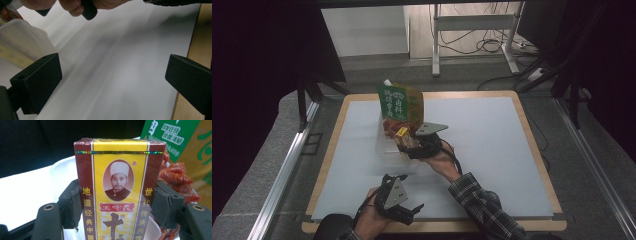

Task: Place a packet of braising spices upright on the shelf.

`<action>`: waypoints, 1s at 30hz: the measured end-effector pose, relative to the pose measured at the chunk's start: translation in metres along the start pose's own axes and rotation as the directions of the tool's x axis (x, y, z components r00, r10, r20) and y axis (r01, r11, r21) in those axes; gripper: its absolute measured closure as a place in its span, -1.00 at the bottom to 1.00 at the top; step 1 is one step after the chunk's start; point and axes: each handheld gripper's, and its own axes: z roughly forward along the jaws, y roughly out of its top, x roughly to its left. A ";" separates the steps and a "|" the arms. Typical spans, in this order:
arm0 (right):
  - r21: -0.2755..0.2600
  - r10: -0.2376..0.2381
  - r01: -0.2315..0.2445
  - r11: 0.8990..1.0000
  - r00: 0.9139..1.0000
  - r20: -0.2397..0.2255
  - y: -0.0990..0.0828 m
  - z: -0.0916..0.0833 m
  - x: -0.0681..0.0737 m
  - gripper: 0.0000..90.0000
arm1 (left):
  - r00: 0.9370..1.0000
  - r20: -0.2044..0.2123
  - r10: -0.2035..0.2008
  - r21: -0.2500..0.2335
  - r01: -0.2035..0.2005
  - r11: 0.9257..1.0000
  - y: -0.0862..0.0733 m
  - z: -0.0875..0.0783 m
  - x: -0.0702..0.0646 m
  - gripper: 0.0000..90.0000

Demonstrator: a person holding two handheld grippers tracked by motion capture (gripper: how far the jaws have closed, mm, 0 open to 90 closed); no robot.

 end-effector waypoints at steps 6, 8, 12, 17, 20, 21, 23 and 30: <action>0.022 0.022 -0.021 1.000 1.000 -0.015 0.000 -0.003 -0.004 -0.28 | 1.000 -0.001 0.002 0.002 -0.002 1.000 0.000 0.000 0.000 -0.98; 0.036 0.018 -0.017 0.999 1.000 -0.011 0.002 -0.003 -0.004 -0.29 | 1.000 -0.001 0.002 0.002 -0.002 1.000 0.000 0.000 0.000 -0.98; 0.066 0.001 0.000 0.998 1.000 -0.009 0.006 -0.002 -0.004 -0.33 | 1.000 -0.003 0.001 0.001 -0.001 1.000 0.000 0.000 0.001 -0.98; 0.087 -0.024 0.025 0.996 1.000 -0.012 0.008 -0.002 -0.003 -0.51 | 1.000 -0.004 0.003 0.003 -0.003 1.000 0.000 0.000 0.001 -0.98; 0.091 -0.024 0.025 0.996 1.000 -0.012 0.012 -0.003 -0.002 -0.57 | 1.000 -0.005 0.004 0.004 -0.004 1.000 0.000 0.000 0.001 -0.98; 0.089 -0.024 0.025 0.996 1.000 -0.011 0.013 -0.003 -0.002 -0.59 | 1.000 -0.005 0.004 0.004 -0.004 1.000 0.000 0.000 0.001 -0.98; 0.091 -0.027 0.028 0.995 1.000 -0.013 0.017 -0.005 -0.001 -0.62 | 1.000 -0.005 0.004 0.004 -0.004 1.000 0.000 0.000 0.001 -0.98; 0.114 -0.050 0.050 0.992 0.999 -0.001 0.023 -0.011 0.002 -0.73 | 1.000 -0.005 0.004 0.005 -0.004 1.000 0.000 0.001 0.000 -0.98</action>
